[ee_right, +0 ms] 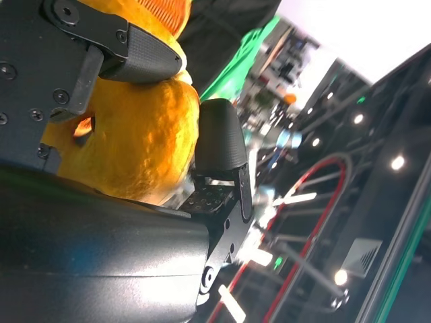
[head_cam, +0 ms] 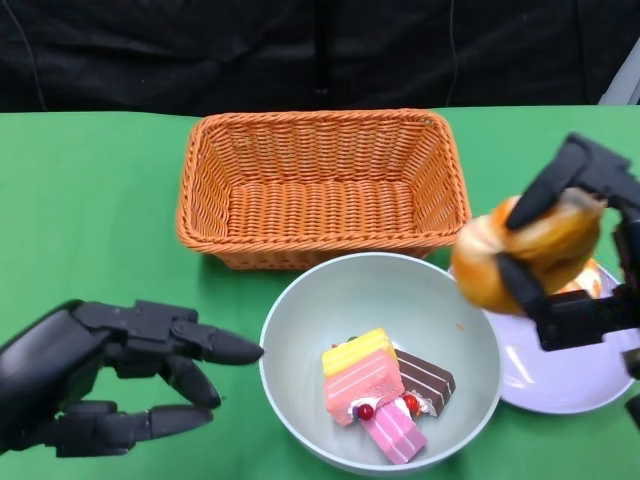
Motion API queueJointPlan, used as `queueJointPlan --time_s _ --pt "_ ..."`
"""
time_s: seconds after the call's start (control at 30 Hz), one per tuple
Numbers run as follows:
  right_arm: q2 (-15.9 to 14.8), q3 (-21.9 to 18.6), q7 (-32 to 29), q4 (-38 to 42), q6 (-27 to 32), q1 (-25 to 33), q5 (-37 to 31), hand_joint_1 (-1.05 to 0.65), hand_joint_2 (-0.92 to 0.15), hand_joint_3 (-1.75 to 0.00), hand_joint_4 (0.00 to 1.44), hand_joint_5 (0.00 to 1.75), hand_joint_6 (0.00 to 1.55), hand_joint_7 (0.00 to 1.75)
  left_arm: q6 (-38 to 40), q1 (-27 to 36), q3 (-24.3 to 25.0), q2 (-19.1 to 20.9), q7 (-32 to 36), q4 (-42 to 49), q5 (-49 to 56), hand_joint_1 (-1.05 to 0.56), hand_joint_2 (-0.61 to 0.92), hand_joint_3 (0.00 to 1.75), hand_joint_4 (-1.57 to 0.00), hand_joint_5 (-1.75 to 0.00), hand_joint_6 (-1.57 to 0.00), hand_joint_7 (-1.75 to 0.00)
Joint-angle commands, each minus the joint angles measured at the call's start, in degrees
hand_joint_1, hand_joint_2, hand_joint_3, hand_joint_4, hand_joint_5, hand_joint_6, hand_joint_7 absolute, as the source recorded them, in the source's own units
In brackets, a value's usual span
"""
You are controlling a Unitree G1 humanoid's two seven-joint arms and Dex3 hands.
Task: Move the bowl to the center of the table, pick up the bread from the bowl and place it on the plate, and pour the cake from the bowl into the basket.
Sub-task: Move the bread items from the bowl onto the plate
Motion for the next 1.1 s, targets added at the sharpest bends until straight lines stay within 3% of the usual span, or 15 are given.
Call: queueJointPlan --time_s 0.03,0.2,0.33,0.63,0.77,0.83,0.9,0.93,0.97,1.03,1.1 --pt "-1.26 -2.66 0.35 -0.94 1.19 1.03 0.0 -0.03 -0.2 -1.75 1.05 1.75 0.84 1.65 -1.14 0.38 1.0 0.08 0.67 0.64 0.0 -0.39 0.92 0.22 -0.54 -0.99 -0.75 -0.28" --pt "-1.3 -3.54 1.07 -1.62 2.35 1.61 -0.6 -0.02 -0.2 -1.75 1.05 1.75 0.83 1.66 -1.12 0.39 1.0 -0.02 0.64 0.7 -0.21 -0.39 0.92 0.22 -0.55 -0.99 -0.75 -0.29" --pt "-4.87 -4.81 1.52 0.52 2.81 3.57 -6.03 0.01 -0.17 -1.75 1.04 1.75 0.84 1.66 -1.2 0.59 0.87 -0.14 0.84 0.56 0.13 -0.4 0.92 0.22 -0.55 -0.98 -0.75 -0.29" --pt "-7.7 -3.15 4.38 6.6 4.72 4.24 -8.57 0.07 -0.11 -1.74 1.0 1.75 0.81 1.66 -1.83 0.27 0.29 -0.62 1.15 0.87 0.78 -0.38 0.92 0.21 -0.56 -0.98 -0.75 -0.29" --pt "-8.89 -1.88 6.43 9.68 5.7 3.67 -8.91 0.1 -0.13 -1.67 0.96 1.72 0.85 1.5 -2.14 0.54 0.2 -0.98 1.39 0.97 0.77 -0.38 0.92 0.21 -0.56 -0.98 -0.74 -0.29" --pt "-9.5 -1.18 8.91 9.92 8.3 3.48 -8.59 0.1 -0.17 -1.61 0.96 1.51 0.89 1.31 -2.18 0.57 0.22 -0.97 1.49 0.83 0.99 -0.38 0.92 0.21 -0.56 -0.98 -0.74 -0.29" --pt "-10.0 -0.68 11.16 9.41 10.91 3.41 -8.67 0.07 -0.31 -1.38 0.93 1.09 0.88 0.88 -2.23 0.6 0.19 -0.95 1.56 0.76 1.15 -0.38 0.92 0.2 -0.56 -0.98 -0.73 -0.29" --pt "-11.11 0.13 13.92 8.59 13.13 3.25 -9.03 0.07 -0.33 -1.35 0.94 1.01 0.89 0.8 -2.27 0.63 0.15 -0.94 1.53 0.8 1.1 -0.38 0.92 0.2 -0.56 -0.98 -0.73 -0.29" --pt "-12.11 0.85 16.06 7.86 14.91 3.1 -9.6 -0.01 -0.41 -1.13 0.76 0.85 0.72 0.61 -2.33 0.63 0.11 -0.92 1.47 0.87 1.05 -0.38 0.92 0.21 -0.56 -0.98 -0.73 -0.29" --pt "-13.9 2.2 18.33 6.98 17.03 2.84 -11.62 -0.12 -0.69 -0.54 0.62 0.57 0.61 0.25 -2.48 0.66 0.06 -0.91 1.39 0.99 0.99 -0.38 0.92 0.21 -0.56 -0.98 -0.73 -0.29" --pt "-15.11 3.29 17.79 6.84 17.61 2.75 -15.03 -0.35 -0.85 -0.16 0.37 0.39 0.4 0.05 -2.48 0.74 0.0 -0.93 1.43 0.94 0.99 -0.38 0.92 0.21 -0.56 -0.98 -0.72 -0.29"
